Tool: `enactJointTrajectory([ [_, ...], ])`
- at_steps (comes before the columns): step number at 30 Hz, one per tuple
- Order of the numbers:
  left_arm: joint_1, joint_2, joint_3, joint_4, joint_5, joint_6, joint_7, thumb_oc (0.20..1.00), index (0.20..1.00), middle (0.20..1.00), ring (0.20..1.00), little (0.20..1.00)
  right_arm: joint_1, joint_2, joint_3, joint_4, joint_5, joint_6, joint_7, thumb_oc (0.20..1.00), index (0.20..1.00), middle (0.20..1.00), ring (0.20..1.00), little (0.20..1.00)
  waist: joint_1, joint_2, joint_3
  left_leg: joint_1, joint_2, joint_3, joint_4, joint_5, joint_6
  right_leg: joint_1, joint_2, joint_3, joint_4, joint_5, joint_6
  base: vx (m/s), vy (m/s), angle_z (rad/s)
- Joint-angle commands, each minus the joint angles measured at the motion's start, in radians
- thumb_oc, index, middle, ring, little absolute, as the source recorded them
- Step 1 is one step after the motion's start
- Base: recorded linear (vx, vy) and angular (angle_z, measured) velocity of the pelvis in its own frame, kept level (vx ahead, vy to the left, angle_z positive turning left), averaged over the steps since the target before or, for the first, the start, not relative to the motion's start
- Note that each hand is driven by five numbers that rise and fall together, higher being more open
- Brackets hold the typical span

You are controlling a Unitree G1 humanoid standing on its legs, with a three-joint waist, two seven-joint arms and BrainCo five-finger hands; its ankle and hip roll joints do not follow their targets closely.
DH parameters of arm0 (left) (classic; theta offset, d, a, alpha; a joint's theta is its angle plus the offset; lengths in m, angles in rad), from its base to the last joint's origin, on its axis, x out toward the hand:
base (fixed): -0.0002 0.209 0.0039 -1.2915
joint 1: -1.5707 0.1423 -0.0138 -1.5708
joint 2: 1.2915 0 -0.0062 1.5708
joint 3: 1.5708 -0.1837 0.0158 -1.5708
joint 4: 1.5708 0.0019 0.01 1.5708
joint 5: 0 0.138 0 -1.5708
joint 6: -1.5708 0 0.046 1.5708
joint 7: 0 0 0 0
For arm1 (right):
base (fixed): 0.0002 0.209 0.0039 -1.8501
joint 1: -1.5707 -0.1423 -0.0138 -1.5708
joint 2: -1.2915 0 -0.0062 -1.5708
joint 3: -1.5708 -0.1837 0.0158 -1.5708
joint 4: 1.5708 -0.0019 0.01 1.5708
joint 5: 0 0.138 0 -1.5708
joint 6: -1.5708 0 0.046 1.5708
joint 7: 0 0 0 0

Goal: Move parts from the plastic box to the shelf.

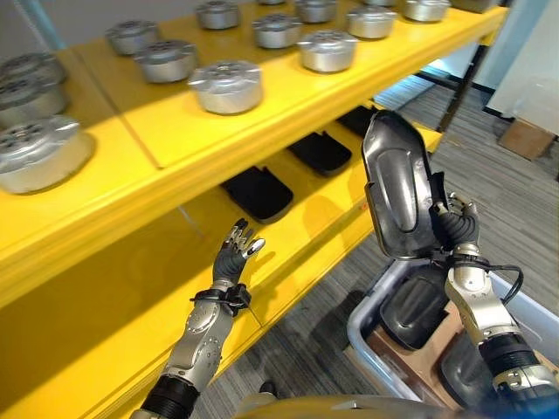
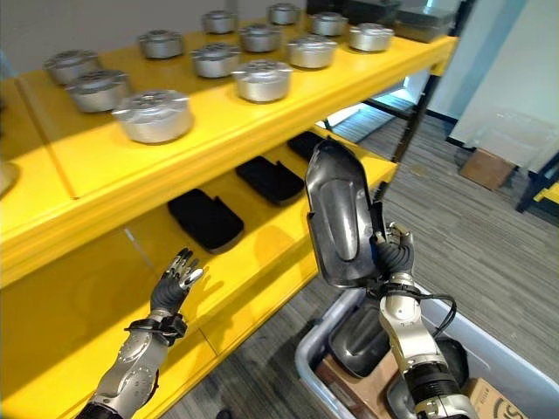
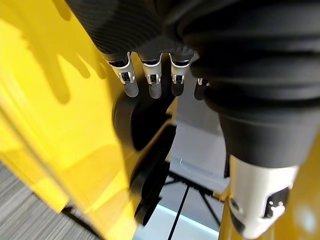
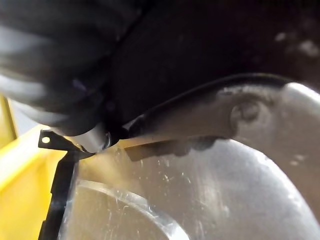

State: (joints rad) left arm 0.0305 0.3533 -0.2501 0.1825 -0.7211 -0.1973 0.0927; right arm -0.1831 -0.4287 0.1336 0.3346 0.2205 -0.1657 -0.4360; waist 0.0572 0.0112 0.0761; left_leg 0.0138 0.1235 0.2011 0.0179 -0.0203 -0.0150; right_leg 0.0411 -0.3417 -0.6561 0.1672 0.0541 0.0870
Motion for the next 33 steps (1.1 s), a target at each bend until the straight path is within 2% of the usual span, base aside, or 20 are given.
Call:
enactJointTrajectory([
  [1, -0.033, 0.008, 0.038, -0.047, 0.035, -0.032, -0.01, 1.0, 1.0, 1.0, 1.0, 1.0, -0.073, -0.021, -0.068, -0.028, 0.001, -0.054, -0.032, 0.2, 0.2, 0.2, 0.2, 0.2, 0.021, -0.031, 0.002, 0.057, -0.001, -0.042, -0.001, -0.078, -0.027, -0.023, -0.039, -0.017, -0.017, 0.007, 0.079, -0.02, 0.219, 0.28],
  [2, -0.015, 0.011, 0.047, -0.054, 0.037, -0.031, -0.011, 1.0, 1.0, 1.0, 1.0, 1.0, -0.072, -0.011, -0.067, -0.024, -0.008, -0.047, -0.028, 0.2, 0.2, 0.2, 0.2, 0.2, 0.033, -0.039, 0.003, 0.061, -0.028, -0.049, -0.014, -0.082, -0.011, -0.02, -0.058, -0.02, -0.019, 0.029, 0.096, -0.01, 0.194, 0.23],
  [7, 0.02, 0.021, 0.077, -0.074, 0.052, -0.028, -0.015, 1.0, 1.0, 1.0, 1.0, 1.0, -0.068, 0.007, -0.066, -0.014, -0.017, -0.033, -0.019, 0.2, 0.2, 0.2, 0.2, 0.2, 0.073, -0.064, 0.005, 0.053, -0.089, -0.085, -0.025, -0.091, 0.018, 0.006, -0.105, -0.041, -0.034, 0.103, 0.142, 0.0, 0.17, 0.15],
  [12, 0.043, 0.038, 0.092, -0.088, 0.069, -0.024, -0.019, 1.0, 1.0, 1.0, 1.0, 1.0, -0.067, 0.037, -0.062, 0.004, -0.016, -0.026, -0.019, 0.2, 0.2, 0.2, 0.2, 0.2, 0.096, -0.076, 0.003, 0.054, -0.139, -0.115, -0.059, -0.081, 0.036, 0.02, -0.14, -0.05, -0.042, 0.143, 0.159, -0.01, 0.168, 0.39],
  [15, 0.05, 0.048, 0.098, -0.088, 0.08, -0.02, -0.023, 1.0, 1.0, 1.0, 1.0, 1.0, -0.06, 0.053, -0.055, 0.008, -0.014, -0.021, -0.013, 0.2, 0.2, 0.2, 0.2, 0.2, 0.104, -0.077, 0.008, 0.066, -0.157, -0.133, -0.081, -0.076, 0.046, 0.016, -0.144, -0.023, -0.029, 0.146, 0.16, 0.02, 0.173, 0.38],
  [16, 0.052, 0.053, 0.1, -0.092, 0.081, -0.02, -0.023, 1.0, 1.0, 1.0, 1.0, 1.0, -0.056, 0.056, -0.052, 0.006, -0.013, -0.021, -0.012, 0.2, 0.2, 0.2, 0.2, 0.2, 0.102, -0.076, 0.011, 0.067, -0.158, -0.141, -0.081, -0.075, 0.051, 0.01, -0.142, 0.0, -0.01, 0.141, 0.159, 0.02, 0.092, 0.13],
  [17, 0.055, 0.058, 0.102, -0.093, 0.08, -0.02, -0.022, 1.0, 1.0, 1.0, 1.0, 1.0, -0.053, 0.059, -0.048, 0.003, -0.013, -0.021, -0.007, 0.2, 0.2, 0.2, 0.2, 0.2, 0.094, -0.076, 0.016, 0.068, -0.158, -0.153, -0.081, -0.074, 0.055, -0.005, -0.127, 0.054, 0.005, 0.129, 0.155, 0.01, 0.051, 0.1],
  [18, 0.056, 0.058, 0.104, -0.094, 0.08, -0.02, -0.022, 1.0, 1.0, 1.0, 1.0, 1.0, -0.053, 0.059, -0.047, 0.003, -0.013, -0.021, -0.006, 0.2, 0.2, 0.2, 0.2, 0.2, 0.098, -0.077, 0.015, 0.067, -0.158, -0.148, -0.082, -0.075, 0.055, -0.012, -0.127, 0.061, 0.01, 0.126, 0.154, -0.05, 0.061, 0.21],
  [19, 0.051, 0.065, 0.101, -0.086, 0.078, -0.023, -0.021, 1.0, 1.0, 1.0, 1.0, 1.0, -0.048, 0.053, -0.045, -0.006, -0.013, -0.021, 0.005, 0.2, 0.2, 0.2, 0.2, 0.2, 0.068, -0.08, 0.025, 0.055, -0.167, -0.176, -0.079, -0.049, 0.064, -0.06, -0.052, 0.234, -0.007, 0.09, 0.12, -0.05, 0.061, 0.25],
  [21, 0.04, 0.066, 0.086, -0.079, 0.08, -0.026, -0.027, 1.0, 1.0, 1.0, 1.0, 1.0, -0.029, 0.039, -0.049, -0.028, -0.004, -0.028, 0.022, 0.2, 0.2, 0.2, 0.2, 0.2, 0.036, -0.073, 0.028, 0.049, -0.164, -0.211, -0.068, -0.039, 0.073, -0.105, 0.085, 0.426, 0.015, -0.011, 0.084, 0.0, 0.069, 0.39],
  [23, 0.039, 0.06, 0.076, -0.079, 0.085, -0.023, -0.039, 1.0, 1.0, 1.0, 1.0, 1.0, 0.0, 0.029, -0.063, -0.038, 0.007, -0.042, 0.035, 0.2, 0.2, 0.2, 0.2, 0.2, 0.01, -0.075, 0.029, 0.042, -0.171, -0.241, -0.061, -0.033, 0.08, -0.117, 0.182, 0.509, 0.036, -0.072, 0.058, 0.03, 0.04, 0.66],
  [24, 0.04, 0.058, 0.068, -0.081, 0.087, -0.021, -0.045, 1.0, 1.0, 1.0, 1.0, 1.0, 0.012, 0.027, -0.069, -0.043, 0.014, -0.049, 0.037, 0.2, 0.2, 0.2, 0.2, 0.2, -0.006, -0.076, 0.027, 0.036, -0.179, -0.265, -0.061, -0.025, 0.085, -0.13, 0.247, 0.554, 0.062, -0.1, 0.043, 0.01, 0.043, 0.68],
  [27, 0.054, 0.052, 0.064, -0.095, 0.086, -0.022, -0.05, 1.0, 1.0, 1.0, 1.0, 1.0, 0.026, 0.015, -0.076, -0.049, 0.009, -0.061, 0.04, 0.2, 0.2, 0.2, 0.2, 0.2, -0.02, -0.08, 0.017, 0.022, -0.197, -0.298, -0.068, -0.007, 0.085, -0.131, 0.316, 0.599, 0.023, -0.113, 0.015, 0.01, -0.002, 0.71],
  [30, 0.062, 0.041, 0.057, -0.101, 0.084, -0.026, -0.052, 1.0, 1.0, 1.0, 1.0, 1.0, 0.024, 0.015, -0.076, -0.041, 0.018, -0.068, 0.035, 0.2, 0.2, 0.2, 0.2, 0.2, -0.02, -0.084, 0.008, 0.018, -0.206, -0.319, -0.073, 0.004, 0.076, -0.094, 0.313, 0.599, -0.053, -0.097, 0.008, 0.01, -0.053, 0.17],
  [33, 0.074, 0.04, 0.057, -0.107, 0.072, -0.025, -0.053, 1.0, 1.0, 1.0, 1.0, 1.0, 0.029, 0.009, -0.08, -0.044, 0.022, -0.07, 0.039, 0.2, 0.2, 0.2, 0.2, 0.2, -0.015, -0.08, -0.005, 0.022, -0.2, -0.308, -0.073, 0.0, 0.073, -0.065, 0.305, 0.585, -0.098, -0.085, 0.009, 0.03, -0.06, 0.24],
])
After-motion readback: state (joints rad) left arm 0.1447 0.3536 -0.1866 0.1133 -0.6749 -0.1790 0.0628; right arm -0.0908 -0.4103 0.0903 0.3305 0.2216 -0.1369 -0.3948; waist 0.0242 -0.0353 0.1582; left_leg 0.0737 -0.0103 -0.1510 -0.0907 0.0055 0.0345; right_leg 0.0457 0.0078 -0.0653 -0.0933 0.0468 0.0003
